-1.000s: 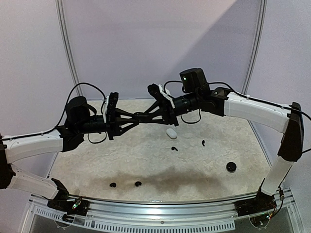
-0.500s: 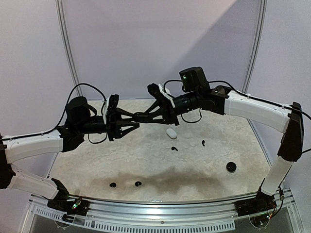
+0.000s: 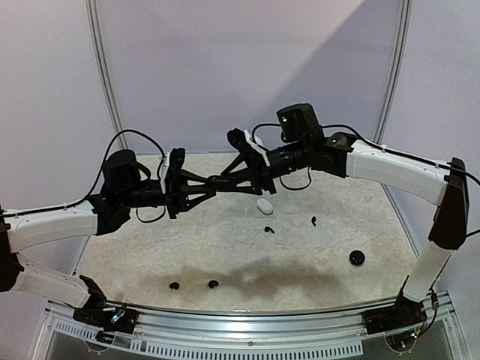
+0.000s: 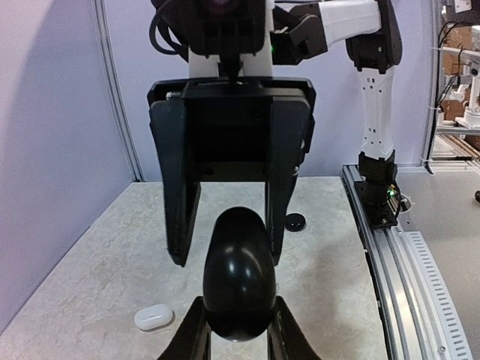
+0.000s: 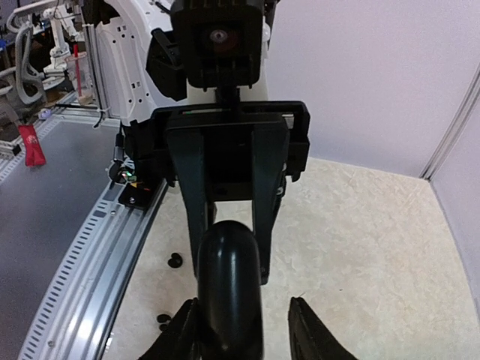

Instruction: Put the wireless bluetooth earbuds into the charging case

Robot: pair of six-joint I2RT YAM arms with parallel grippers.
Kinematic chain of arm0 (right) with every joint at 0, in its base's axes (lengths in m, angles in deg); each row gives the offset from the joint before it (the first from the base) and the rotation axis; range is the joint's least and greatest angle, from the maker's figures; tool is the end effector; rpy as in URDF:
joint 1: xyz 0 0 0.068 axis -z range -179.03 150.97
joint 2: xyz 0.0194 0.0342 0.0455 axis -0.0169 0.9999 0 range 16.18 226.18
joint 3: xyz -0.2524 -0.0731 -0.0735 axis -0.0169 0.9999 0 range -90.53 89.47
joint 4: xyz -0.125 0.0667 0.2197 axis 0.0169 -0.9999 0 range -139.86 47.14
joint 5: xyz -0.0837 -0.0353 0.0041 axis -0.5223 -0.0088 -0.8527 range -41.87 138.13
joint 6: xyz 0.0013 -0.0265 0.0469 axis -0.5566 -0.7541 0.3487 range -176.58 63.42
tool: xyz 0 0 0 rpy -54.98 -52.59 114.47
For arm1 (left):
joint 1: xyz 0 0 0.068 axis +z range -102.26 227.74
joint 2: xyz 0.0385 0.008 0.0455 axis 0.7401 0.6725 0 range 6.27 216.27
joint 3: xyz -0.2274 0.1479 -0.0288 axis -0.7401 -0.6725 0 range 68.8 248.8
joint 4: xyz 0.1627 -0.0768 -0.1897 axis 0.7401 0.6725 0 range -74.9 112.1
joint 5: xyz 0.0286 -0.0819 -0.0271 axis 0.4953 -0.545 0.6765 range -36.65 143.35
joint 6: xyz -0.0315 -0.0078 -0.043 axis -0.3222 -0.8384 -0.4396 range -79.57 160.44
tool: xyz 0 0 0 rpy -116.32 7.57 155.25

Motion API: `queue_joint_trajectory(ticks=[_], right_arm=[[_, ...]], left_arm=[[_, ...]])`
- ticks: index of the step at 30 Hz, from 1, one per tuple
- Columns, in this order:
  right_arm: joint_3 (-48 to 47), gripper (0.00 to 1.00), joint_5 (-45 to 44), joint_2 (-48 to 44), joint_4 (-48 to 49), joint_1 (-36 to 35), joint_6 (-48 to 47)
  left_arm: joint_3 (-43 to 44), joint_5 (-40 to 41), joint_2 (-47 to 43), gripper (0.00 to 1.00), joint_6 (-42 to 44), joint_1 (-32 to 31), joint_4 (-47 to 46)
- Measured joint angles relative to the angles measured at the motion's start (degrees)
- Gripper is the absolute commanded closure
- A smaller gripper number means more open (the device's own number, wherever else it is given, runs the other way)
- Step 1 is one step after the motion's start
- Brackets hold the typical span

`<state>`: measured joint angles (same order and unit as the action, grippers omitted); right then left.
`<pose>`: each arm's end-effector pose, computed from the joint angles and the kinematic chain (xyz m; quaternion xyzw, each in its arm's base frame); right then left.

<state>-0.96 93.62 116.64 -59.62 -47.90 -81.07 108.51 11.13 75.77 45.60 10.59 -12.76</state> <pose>0.2493 0.3240 0.3450 -0.6317 0.5089 0.4240 0.4028 0.2009 -0.1824 0.2878 0.4756 0.5351 -0.4276 0.5520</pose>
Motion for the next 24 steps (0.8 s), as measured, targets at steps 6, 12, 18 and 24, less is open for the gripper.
queue_joint_trajectory(ticks=[6,12,18,24], right_arm=[[-0.02,0.54,-2.73,0.11,0.94,0.0,2.27],[-0.61,0.54,-3.89,0.68,0.7,-0.04,3.96],[-2.86,0.54,-6.32,1.01,0.46,-0.15,4.52],[-3.28,0.5,-7.39,1.68,-0.48,-0.15,4.48]], left_arm=[[0.0,2.67,-0.07,1.0,3.5,-1.22,1.01],[0.11,4.44,-0.15,1.0,9.05,-1.44,4.57],[0.11,5.68,-0.31,1.0,15.58,-2.84,10.19],[0.11,6.08,-0.98,1.0,16.11,-2.97,9.92]])
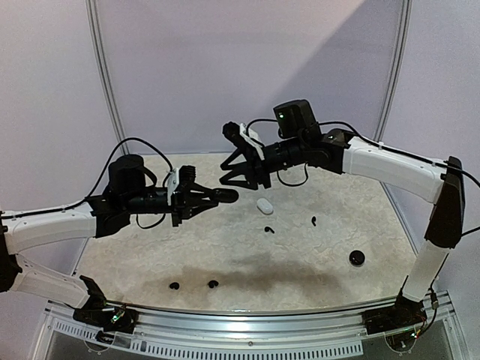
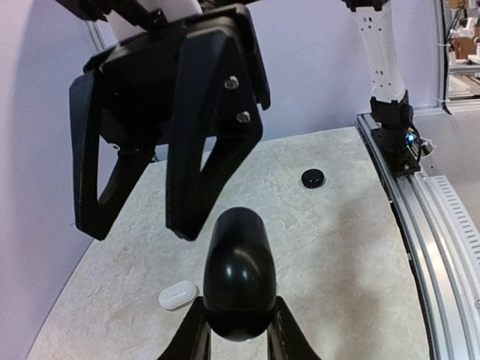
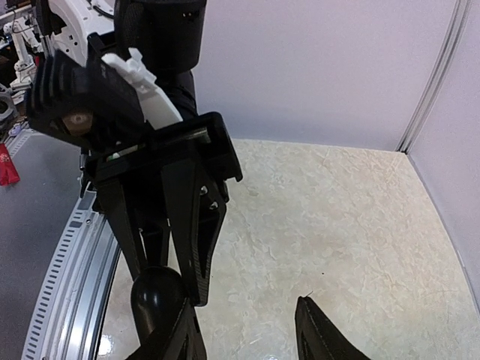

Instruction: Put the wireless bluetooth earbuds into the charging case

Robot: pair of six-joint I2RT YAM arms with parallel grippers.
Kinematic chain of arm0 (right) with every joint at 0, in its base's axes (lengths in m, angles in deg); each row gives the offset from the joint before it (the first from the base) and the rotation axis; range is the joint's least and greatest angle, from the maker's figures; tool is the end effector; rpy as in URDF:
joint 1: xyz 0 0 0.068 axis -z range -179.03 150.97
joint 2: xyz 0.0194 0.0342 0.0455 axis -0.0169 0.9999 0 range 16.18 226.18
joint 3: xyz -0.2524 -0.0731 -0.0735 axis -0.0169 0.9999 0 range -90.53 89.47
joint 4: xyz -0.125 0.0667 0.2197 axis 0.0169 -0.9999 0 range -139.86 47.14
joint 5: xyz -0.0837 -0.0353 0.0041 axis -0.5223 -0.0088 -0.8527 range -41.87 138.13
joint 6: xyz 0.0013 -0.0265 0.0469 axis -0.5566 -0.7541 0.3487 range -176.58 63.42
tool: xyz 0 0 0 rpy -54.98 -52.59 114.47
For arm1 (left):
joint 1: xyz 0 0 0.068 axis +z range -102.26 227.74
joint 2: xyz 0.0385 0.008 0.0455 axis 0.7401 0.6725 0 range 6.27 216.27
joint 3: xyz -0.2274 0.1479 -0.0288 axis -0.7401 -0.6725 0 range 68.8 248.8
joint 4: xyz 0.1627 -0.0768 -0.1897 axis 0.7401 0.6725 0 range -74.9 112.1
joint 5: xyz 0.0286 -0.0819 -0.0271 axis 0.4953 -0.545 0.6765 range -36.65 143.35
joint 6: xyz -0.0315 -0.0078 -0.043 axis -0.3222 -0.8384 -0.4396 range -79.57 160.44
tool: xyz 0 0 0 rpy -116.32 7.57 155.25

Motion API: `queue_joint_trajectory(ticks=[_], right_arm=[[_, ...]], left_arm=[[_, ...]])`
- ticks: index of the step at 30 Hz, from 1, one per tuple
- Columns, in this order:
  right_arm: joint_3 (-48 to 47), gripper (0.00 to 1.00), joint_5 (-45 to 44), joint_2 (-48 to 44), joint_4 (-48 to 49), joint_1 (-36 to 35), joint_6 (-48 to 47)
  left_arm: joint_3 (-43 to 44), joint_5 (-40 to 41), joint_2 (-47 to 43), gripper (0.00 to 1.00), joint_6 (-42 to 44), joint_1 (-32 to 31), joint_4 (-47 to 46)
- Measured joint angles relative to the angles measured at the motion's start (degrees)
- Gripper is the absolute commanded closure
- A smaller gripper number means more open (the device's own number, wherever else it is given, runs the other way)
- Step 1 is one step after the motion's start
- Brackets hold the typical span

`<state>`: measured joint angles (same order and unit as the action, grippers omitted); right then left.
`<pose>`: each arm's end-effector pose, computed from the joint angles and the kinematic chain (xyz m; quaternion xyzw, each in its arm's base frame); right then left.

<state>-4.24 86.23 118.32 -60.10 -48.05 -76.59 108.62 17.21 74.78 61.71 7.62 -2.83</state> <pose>0.2580 0.3305 0.3509 -0.5966 0.5608 0.3936 0.4179 0.1913 -0.1888 0.2750 0.5440 0.5287 -0.3350 0.5589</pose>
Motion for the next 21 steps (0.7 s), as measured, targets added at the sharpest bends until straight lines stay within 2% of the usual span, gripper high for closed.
queue_joint_trajectory(ticks=[2,5,8,10,14,21], right_arm=[[-0.22,0.43,-0.09,0.35,-0.96,0.0,-0.28],[-0.22,0.27,0.04,0.31,-1.95,0.07,-1.86],[1.2,0.17,1.57,-0.68,-1.36,0.26,-4.37],[2.95,0.03,2.49,-1.75,-1.29,0.11,-5.27],[4.87,0.01,2.16,-2.56,-0.98,-0.7,-7.13],[4.92,0.05,-4.61,-1.62,-0.2,-2.21,-6.82]], left_arm=[[0.0,0.07,-0.04,1.0,-1.75,0.0,-0.66],[-0.11,0.39,-0.04,1.0,-4.52,-0.02,-0.66],[-0.44,1.22,-0.04,1.0,-6.71,-0.13,-0.44],[-0.44,2.16,-0.11,1.0,-7.61,-0.13,-1.03],[-0.44,3.13,-0.33,1.0,-8.7,-0.13,-1.68],[-0.44,2.49,-0.37,1.0,-7.89,-0.13,-2.12]])
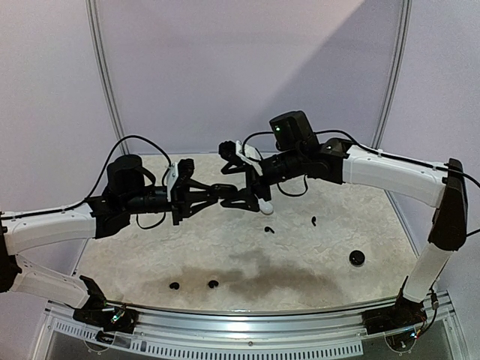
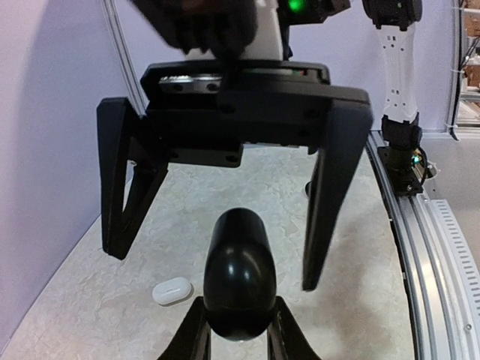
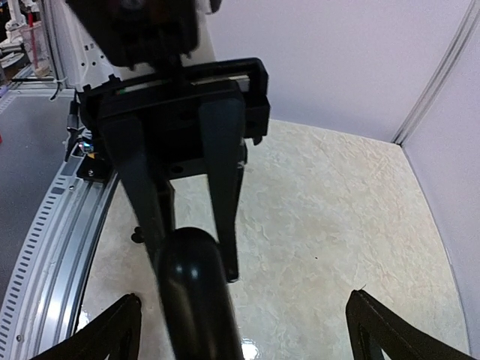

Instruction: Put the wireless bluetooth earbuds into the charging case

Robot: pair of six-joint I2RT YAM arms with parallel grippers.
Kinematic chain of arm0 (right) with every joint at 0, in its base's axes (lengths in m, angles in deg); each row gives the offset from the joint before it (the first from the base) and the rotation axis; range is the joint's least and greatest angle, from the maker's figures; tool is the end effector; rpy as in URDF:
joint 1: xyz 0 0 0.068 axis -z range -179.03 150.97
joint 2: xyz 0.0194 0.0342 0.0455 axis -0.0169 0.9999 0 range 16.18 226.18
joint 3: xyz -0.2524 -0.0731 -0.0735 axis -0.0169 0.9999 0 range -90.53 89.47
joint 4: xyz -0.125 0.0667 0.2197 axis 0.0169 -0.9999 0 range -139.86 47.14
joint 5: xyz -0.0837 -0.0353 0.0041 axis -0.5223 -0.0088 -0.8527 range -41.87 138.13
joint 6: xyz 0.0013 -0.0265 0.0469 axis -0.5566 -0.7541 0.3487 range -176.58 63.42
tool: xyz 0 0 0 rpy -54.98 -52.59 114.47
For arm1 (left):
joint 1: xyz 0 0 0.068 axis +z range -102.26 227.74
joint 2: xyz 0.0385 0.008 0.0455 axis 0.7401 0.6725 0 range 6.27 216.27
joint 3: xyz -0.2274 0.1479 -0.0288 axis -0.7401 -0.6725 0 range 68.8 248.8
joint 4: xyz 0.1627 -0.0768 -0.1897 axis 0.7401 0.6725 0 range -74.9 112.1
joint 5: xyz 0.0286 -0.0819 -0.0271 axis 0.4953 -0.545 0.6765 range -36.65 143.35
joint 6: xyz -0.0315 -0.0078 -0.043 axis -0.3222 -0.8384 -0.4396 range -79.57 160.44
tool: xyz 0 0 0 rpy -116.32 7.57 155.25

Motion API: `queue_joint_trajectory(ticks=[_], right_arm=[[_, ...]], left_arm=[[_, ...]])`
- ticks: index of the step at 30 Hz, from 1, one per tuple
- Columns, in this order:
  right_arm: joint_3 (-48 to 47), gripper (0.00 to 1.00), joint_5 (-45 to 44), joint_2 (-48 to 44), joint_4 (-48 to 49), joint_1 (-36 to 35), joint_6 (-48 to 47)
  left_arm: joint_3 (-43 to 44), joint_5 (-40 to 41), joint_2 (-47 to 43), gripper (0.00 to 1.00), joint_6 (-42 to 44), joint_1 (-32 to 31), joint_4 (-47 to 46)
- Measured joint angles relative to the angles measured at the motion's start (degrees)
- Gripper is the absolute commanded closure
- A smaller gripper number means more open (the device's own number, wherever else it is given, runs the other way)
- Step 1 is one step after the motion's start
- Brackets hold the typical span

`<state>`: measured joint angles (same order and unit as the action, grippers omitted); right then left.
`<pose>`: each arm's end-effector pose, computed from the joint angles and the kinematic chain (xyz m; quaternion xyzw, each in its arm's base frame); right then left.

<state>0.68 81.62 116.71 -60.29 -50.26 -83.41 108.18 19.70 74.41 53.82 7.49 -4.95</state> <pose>0.2421 0.3327 0.3315 -0.6333 0.5496 0.3454 0.4213 0.1916 -0.1882 0.2776 0.4959 0.5631 -0.3585 0.5554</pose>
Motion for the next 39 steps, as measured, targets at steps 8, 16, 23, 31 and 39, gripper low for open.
queue_joint_trajectory(ticks=[8,16,23,31,39], right_arm=[[-3.28,0.07,-6.45,2.73,-2.19,-0.22,1.73],[-4.42,0.08,-8.79,2.84,-4.9,-0.76,1.88],[-4.59,0.08,-9.18,2.84,-6.36,-0.81,1.11],[-4.7,0.08,-9.11,2.84,-7.13,-0.81,1.05],[-5.25,0.08,-8.33,2.86,-8.31,-0.74,1.22]], left_arm=[[0.0,0.15,-0.33,1.0,4.96,0.02,1.27],[0.02,0.96,-0.74,1.0,12.26,0.02,3.3],[0.44,1.22,-0.74,1.0,16.41,0.02,5.68],[0.59,1.18,-0.74,1.0,18.36,0.02,6.71],[0.76,1.22,-0.74,1.0,19.91,0.02,8.07]])
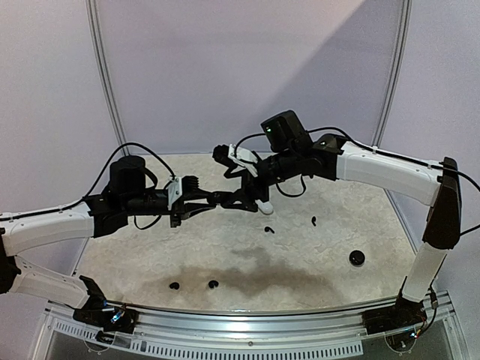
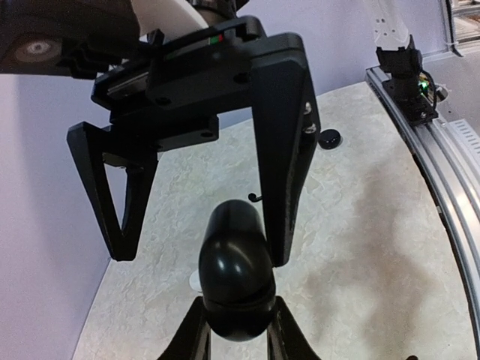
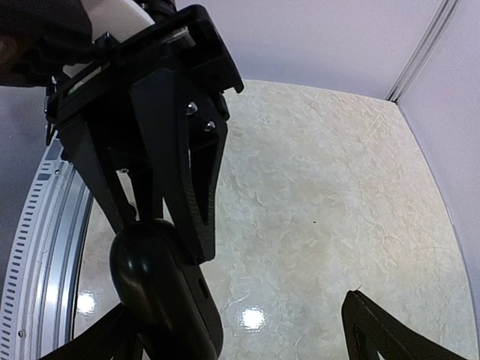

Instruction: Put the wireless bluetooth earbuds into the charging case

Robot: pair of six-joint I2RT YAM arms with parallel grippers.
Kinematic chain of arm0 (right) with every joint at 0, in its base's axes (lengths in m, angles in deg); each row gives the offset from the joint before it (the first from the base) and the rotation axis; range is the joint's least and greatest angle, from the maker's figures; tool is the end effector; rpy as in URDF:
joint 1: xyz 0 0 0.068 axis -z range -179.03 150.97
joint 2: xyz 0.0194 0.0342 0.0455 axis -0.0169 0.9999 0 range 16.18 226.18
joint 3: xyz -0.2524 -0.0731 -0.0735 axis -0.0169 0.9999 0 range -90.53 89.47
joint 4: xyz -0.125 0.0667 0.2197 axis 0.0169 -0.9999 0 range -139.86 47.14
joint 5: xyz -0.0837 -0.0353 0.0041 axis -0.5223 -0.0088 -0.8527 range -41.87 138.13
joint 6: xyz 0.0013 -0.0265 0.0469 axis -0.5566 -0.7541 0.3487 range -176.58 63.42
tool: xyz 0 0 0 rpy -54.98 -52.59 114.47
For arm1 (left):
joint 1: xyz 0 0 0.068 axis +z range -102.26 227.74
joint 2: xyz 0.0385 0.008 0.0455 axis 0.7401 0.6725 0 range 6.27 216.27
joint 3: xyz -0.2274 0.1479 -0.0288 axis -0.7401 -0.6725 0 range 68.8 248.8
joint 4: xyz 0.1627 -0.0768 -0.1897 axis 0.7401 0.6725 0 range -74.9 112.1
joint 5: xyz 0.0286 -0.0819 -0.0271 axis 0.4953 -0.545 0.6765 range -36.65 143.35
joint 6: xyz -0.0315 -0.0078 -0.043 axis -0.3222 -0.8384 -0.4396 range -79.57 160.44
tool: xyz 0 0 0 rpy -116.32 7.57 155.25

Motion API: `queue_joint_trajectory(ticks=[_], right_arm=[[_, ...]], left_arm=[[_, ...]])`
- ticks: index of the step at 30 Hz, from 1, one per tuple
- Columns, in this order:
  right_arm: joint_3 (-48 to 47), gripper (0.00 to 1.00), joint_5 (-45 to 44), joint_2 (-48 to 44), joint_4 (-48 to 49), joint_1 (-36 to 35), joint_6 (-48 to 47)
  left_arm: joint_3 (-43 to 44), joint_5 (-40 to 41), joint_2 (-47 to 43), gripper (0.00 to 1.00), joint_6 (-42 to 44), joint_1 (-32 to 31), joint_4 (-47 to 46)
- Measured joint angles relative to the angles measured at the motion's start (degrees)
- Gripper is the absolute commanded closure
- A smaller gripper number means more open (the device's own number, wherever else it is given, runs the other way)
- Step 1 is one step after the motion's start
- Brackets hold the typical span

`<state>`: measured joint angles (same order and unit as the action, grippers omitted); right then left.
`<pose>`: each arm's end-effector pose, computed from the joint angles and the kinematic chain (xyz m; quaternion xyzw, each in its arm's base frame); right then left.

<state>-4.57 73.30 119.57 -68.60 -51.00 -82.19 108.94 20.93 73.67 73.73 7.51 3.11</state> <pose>0.2466 0.3399 0.3287 -0.6209 0.6121 0.2909 0.3940 0.1893 -0.1853 0.2710 0.5925 0.5100 -0.2567 0.5683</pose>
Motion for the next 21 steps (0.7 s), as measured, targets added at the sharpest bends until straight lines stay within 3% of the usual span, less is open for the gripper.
queue_joint_trajectory(ticks=[14,21], right_arm=[[-1.07,0.1,0.92,0.09,1.57,1.2,1.31],[-1.36,0.11,1.57,0.28,1.57,1.4,1.29]], left_arm=[[-0.02,-0.42,0.02,1.0,1.14,-0.02,3.21],[-2.01,-1.16,0.02,1.0,-6.49,0.0,-1.88]])
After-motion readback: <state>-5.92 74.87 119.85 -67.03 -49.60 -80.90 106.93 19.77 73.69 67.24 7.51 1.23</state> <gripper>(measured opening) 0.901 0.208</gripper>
